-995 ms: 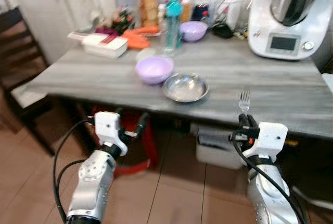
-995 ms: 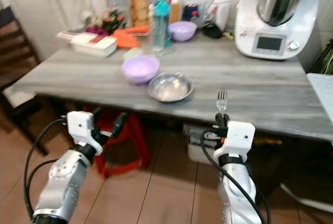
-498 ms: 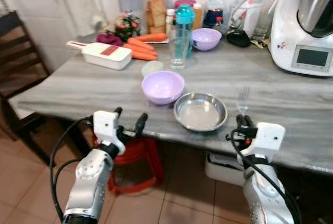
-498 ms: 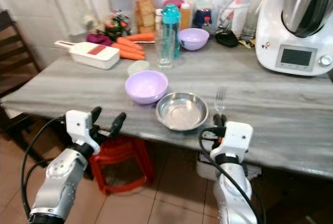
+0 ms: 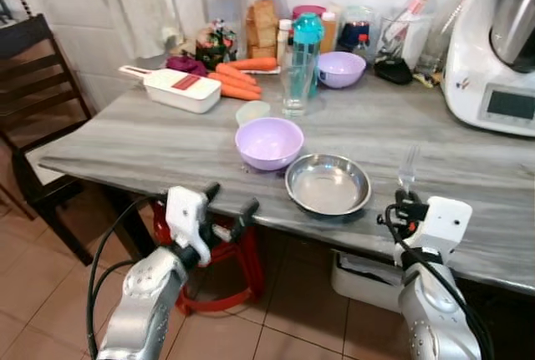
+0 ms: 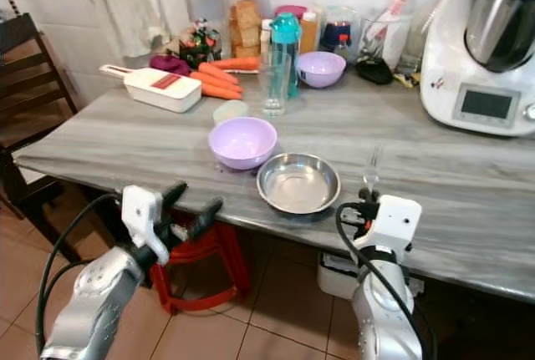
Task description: Setting the table
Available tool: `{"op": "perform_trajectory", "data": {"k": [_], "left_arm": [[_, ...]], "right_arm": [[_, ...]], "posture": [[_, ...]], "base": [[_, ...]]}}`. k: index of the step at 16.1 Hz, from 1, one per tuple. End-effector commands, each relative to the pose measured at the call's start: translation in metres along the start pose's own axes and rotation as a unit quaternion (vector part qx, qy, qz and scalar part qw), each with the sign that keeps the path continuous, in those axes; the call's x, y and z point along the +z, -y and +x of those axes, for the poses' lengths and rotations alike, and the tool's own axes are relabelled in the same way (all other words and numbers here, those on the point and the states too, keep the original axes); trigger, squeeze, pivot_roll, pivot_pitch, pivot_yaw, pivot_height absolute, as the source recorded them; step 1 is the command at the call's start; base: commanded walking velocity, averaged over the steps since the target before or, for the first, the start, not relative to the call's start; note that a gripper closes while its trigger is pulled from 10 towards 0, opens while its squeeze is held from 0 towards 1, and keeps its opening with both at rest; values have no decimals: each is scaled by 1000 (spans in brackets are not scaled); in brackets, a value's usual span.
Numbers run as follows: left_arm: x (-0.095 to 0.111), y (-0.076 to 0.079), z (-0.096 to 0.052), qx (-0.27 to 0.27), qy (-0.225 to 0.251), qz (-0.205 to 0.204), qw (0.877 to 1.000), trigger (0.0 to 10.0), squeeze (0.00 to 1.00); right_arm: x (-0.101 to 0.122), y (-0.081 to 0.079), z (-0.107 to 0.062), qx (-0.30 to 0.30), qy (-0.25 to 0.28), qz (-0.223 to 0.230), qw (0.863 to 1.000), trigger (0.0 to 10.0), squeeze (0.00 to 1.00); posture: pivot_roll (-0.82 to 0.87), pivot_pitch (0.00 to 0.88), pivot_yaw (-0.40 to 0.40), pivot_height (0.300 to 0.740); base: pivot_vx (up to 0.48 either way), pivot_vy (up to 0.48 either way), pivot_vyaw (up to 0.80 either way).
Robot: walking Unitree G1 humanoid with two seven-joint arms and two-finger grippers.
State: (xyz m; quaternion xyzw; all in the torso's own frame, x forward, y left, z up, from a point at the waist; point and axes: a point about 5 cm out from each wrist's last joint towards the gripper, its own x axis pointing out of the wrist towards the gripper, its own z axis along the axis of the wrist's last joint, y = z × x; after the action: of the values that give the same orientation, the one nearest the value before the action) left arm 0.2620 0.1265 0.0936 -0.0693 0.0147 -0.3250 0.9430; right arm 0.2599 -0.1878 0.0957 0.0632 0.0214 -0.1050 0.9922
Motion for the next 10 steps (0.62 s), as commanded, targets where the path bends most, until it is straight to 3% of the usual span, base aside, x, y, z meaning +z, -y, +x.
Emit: {"op": "perform_trajectory", "data": {"k": [1, 4, 10], "left_arm": [[0, 5, -1, -38, -9, -1, 999, 10000, 0], [-6, 11, -4, -78, -35, -11, 996, 10000, 0], [-3, 15, -1, -107, -44, -15, 993, 10000, 0]], "right_arm": [[-3, 2, 4, -12, -16, 7, 1000, 10000, 0], [-3, 2, 12, -19, -32, 20, 999, 10000, 0], [-4, 4, 33, -35, -78, 32, 996, 10000, 0]], "posture": [[-9, 0, 19, 740], [-15, 0, 23, 740], [-15, 0, 26, 740]], "base": [[0, 0, 0], [0, 0, 0], [0, 0, 0]]}}
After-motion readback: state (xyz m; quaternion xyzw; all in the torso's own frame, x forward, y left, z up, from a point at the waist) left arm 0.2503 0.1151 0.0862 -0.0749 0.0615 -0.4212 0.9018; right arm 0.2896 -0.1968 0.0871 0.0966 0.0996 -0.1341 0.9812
